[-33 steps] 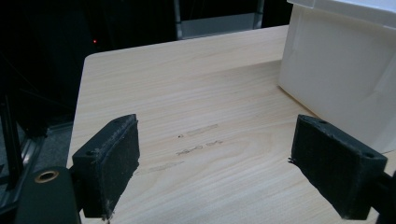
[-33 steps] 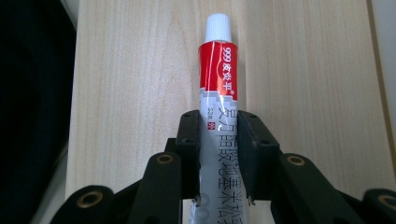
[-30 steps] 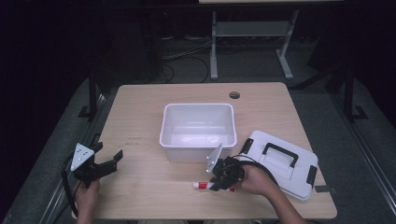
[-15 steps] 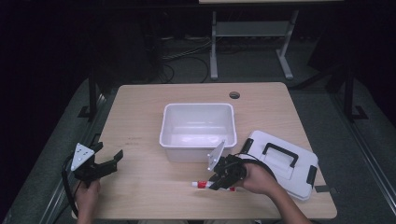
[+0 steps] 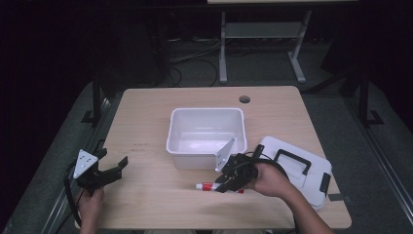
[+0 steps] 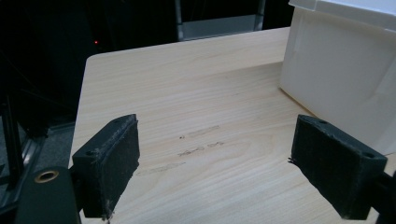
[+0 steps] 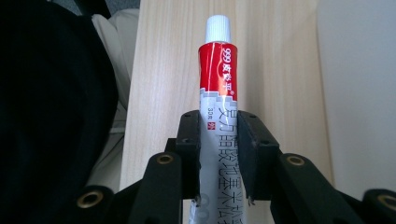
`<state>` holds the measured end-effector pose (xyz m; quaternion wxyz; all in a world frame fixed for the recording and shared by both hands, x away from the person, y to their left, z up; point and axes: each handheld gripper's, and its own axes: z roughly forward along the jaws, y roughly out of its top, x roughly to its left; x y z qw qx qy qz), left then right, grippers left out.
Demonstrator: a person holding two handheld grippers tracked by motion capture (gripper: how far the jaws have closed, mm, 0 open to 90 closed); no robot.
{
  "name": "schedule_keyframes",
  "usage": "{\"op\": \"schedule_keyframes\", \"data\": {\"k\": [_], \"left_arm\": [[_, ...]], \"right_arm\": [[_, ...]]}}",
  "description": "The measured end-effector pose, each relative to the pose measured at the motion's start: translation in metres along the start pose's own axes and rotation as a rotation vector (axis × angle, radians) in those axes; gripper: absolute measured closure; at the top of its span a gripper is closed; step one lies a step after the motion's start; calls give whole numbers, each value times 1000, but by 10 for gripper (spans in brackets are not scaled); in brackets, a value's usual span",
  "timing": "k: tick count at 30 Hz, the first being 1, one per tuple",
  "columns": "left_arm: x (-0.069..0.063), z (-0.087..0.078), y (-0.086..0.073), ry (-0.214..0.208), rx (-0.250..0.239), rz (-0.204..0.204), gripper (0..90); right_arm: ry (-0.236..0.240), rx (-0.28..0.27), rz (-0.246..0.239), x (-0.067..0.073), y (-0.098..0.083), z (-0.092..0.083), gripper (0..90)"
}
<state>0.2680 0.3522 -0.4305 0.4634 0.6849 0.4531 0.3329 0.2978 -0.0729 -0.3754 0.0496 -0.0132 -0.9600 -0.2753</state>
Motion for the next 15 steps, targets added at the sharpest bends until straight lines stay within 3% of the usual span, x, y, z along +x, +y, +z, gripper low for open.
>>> {"op": "schedule_keyframes", "data": {"k": [15], "left_arm": [[0, 1, 0, 0, 0, -3, 147]], "right_arm": [[-50, -11, -48, -4, 31, -42, 712]]}}
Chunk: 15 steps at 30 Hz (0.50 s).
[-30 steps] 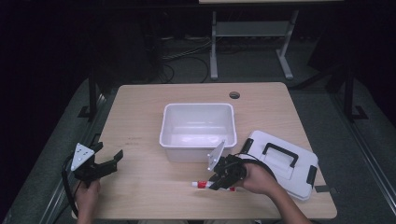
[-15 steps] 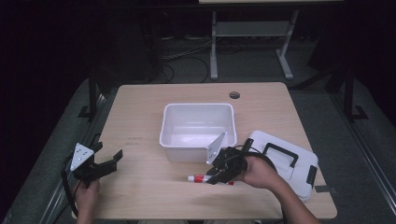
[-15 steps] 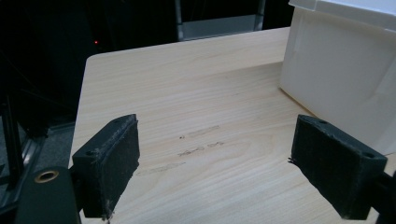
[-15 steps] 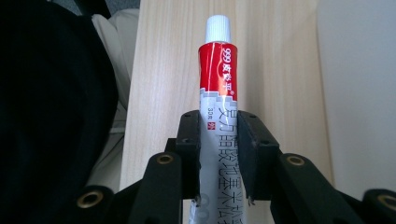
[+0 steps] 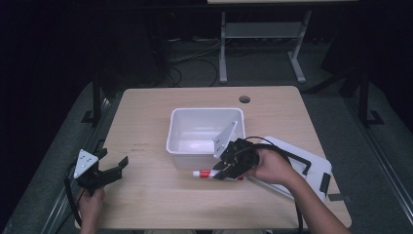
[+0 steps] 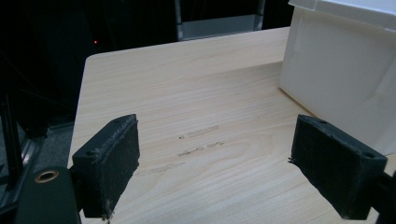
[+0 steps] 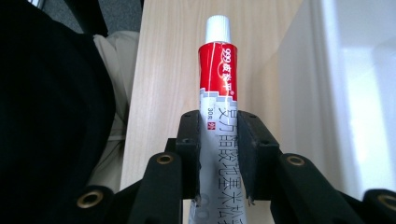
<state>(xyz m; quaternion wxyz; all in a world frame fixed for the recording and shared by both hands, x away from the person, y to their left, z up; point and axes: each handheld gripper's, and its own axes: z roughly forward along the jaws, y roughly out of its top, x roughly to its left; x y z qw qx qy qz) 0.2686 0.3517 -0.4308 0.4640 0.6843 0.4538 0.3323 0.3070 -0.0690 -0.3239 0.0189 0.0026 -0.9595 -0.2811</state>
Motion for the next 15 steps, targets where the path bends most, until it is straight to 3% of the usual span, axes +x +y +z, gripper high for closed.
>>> {"op": "schedule_keyframes", "data": {"k": [15], "left_arm": [[3, -2, 0, 4, -1, 0, 147]], "right_arm": [[-34, -6, 0, -22, 18, -20, 712]]}}
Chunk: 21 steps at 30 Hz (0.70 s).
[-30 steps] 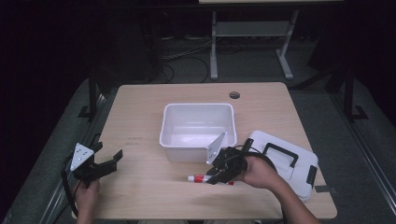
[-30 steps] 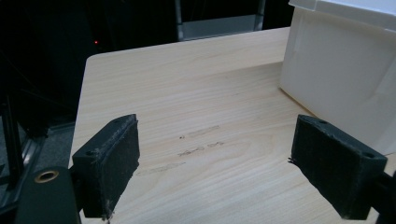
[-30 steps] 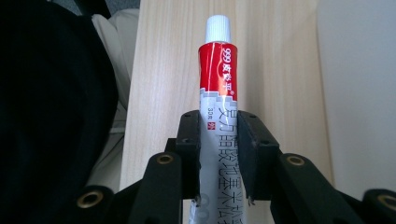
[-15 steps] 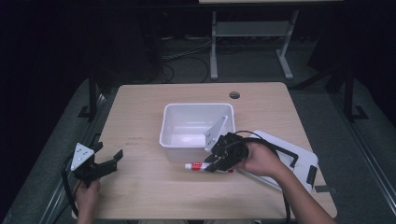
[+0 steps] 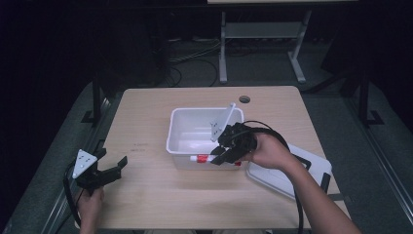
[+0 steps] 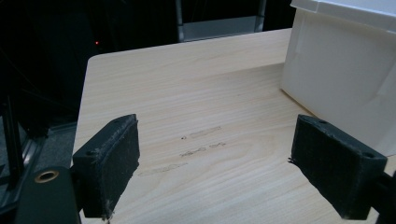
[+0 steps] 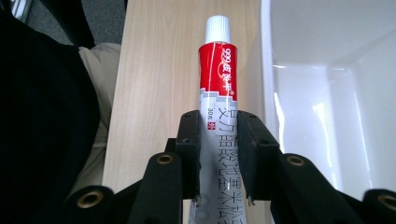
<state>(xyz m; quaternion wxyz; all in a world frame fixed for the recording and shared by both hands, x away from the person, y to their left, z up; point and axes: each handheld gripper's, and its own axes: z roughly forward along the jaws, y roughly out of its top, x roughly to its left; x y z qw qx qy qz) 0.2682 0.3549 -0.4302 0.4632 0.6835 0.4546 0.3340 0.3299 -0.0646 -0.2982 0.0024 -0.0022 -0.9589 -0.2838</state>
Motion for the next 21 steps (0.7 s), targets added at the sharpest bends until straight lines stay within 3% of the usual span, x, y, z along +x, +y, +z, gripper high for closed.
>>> {"op": "schedule_keyframes", "data": {"k": [21], "left_arm": [[1, -1, 0, 6, -11, 0, 147]], "right_arm": [[-26, 29, 2, -27, 13, -6, 712]]}}
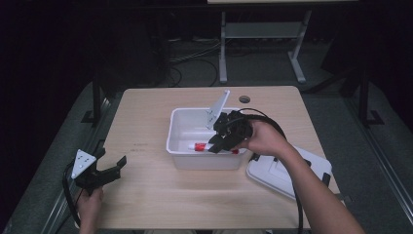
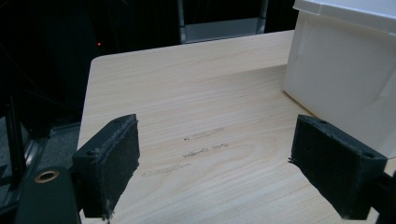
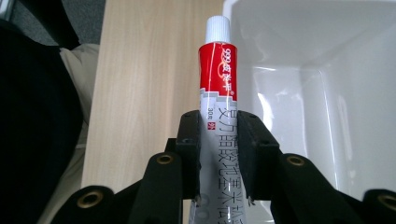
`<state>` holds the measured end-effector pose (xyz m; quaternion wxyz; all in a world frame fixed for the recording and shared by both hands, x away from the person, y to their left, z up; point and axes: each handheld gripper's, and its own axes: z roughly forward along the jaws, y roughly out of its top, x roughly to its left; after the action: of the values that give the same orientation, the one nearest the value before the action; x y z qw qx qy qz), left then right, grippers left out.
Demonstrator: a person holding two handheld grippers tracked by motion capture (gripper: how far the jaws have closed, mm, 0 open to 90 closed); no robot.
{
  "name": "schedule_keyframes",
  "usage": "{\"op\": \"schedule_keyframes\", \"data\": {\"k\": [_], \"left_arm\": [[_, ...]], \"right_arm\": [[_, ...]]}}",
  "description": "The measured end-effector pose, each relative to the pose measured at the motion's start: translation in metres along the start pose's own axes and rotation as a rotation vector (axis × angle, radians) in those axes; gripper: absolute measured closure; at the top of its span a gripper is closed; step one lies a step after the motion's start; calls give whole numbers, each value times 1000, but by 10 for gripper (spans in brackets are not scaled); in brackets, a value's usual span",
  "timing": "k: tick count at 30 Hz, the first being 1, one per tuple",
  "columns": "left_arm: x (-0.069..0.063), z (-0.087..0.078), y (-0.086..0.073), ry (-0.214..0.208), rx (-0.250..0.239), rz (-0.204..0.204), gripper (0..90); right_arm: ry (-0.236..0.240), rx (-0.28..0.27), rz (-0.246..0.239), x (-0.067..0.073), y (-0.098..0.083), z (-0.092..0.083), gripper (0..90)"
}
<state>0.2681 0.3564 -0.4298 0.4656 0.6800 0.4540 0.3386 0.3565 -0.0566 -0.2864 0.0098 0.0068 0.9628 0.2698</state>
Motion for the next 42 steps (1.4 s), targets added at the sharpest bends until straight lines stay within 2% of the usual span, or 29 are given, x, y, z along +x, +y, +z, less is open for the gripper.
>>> {"op": "schedule_keyframes", "data": {"k": [20, 42], "left_arm": [[1, 0, 0, 3, -3, -4, 147], [2, -1, 0, 7, -6, -4, 147]], "right_arm": [[7, 35, 56, -28, -8, 14, 712], [24, 62, 100, -42, -18, 32, 712]]}}
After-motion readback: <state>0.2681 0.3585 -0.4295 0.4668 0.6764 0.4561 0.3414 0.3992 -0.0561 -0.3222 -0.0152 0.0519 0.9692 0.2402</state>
